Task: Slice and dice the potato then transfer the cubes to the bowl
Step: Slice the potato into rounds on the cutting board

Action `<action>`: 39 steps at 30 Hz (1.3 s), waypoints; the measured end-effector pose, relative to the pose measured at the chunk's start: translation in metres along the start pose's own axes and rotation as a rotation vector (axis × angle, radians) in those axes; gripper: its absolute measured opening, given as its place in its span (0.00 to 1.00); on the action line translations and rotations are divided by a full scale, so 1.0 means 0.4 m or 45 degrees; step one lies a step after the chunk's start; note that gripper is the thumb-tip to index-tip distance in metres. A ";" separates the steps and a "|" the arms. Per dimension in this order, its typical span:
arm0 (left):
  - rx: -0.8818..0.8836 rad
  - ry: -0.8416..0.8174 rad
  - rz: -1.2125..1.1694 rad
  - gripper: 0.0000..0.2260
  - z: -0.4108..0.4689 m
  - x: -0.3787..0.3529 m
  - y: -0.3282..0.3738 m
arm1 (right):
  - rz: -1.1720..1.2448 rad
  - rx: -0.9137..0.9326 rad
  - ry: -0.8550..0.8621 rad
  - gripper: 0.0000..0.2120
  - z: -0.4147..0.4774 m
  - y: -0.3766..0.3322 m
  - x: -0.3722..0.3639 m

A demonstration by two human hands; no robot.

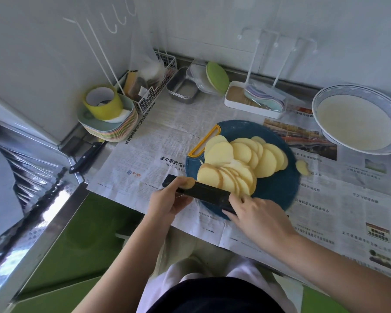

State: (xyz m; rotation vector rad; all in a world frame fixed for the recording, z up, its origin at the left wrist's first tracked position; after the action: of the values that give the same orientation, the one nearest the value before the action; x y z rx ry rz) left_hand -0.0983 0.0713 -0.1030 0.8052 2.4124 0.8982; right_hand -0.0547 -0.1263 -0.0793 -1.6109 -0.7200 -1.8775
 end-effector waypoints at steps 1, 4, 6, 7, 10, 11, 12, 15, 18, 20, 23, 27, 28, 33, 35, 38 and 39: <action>0.037 -0.051 -0.050 0.04 -0.001 0.002 0.008 | -0.005 0.016 0.003 0.17 0.001 0.008 0.005; 0.185 -0.276 -0.167 0.02 -0.008 0.003 0.019 | -0.010 0.072 -0.002 0.16 0.006 0.035 0.014; 0.250 -0.370 -0.222 0.05 -0.019 0.002 0.020 | -0.032 0.109 -0.003 0.16 0.012 0.051 0.021; 0.267 -0.384 -0.248 0.09 -0.021 0.003 0.018 | -0.039 0.124 -0.004 0.16 0.014 0.058 0.025; 0.376 -0.462 -0.305 0.15 -0.026 0.009 0.016 | -0.052 0.137 -0.003 0.15 0.017 0.078 0.031; 0.438 -0.515 -0.334 0.17 -0.029 0.007 0.017 | -0.051 0.133 0.000 0.15 0.017 0.083 0.033; 0.490 -0.562 -0.377 0.22 -0.030 0.006 0.017 | -0.049 0.132 0.004 0.14 0.015 0.088 0.034; 0.574 -0.618 -0.511 0.29 -0.025 0.000 0.015 | -0.042 0.146 0.025 0.14 0.015 0.097 0.041; 0.605 -0.616 -0.557 0.25 -0.023 -0.005 0.014 | -0.016 0.151 0.054 0.15 0.014 0.105 0.044; 0.572 -0.584 -0.528 0.19 -0.016 -0.003 0.016 | -0.005 0.155 0.051 0.16 0.010 0.110 0.042; 0.428 -0.459 -0.351 0.16 -0.003 -0.002 0.019 | -0.010 0.171 0.043 0.15 0.001 0.118 0.037; 0.245 -0.265 -0.129 0.18 -0.005 -0.026 0.010 | -0.053 0.179 0.026 0.14 0.001 0.113 0.039; 0.199 -0.228 -0.103 0.18 -0.008 -0.032 0.008 | -0.060 0.177 0.030 0.13 0.002 0.111 0.040; -0.060 -0.100 0.040 0.21 0.000 -0.042 -0.001 | -0.051 0.154 0.021 0.13 0.005 0.111 0.043; -0.121 -0.050 0.050 0.19 0.012 -0.039 -0.001 | -0.056 0.138 0.009 0.13 0.006 0.116 0.046; -0.136 -0.047 0.061 0.18 0.030 -0.025 0.012 | -0.059 0.108 -0.007 0.13 0.002 0.133 0.047; -0.135 -0.044 0.071 0.18 0.039 -0.016 0.019 | -0.058 0.099 -0.011 0.13 -0.004 0.141 0.047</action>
State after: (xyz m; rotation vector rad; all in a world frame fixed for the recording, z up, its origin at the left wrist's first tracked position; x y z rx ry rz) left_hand -0.0818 0.0786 -0.1070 0.8447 2.3020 1.0160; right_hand -0.0178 -0.1682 -0.0587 -1.5675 -0.8299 -1.8521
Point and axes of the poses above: each hand's wrist, its own z-axis towards the middle knuckle, its own x-axis out of the back of the hand, y = z × x, the point moved 2 cm from there along z, towards the middle knuckle, and after that the axes turned 7 degrees about -x, right-handed, at the moved point
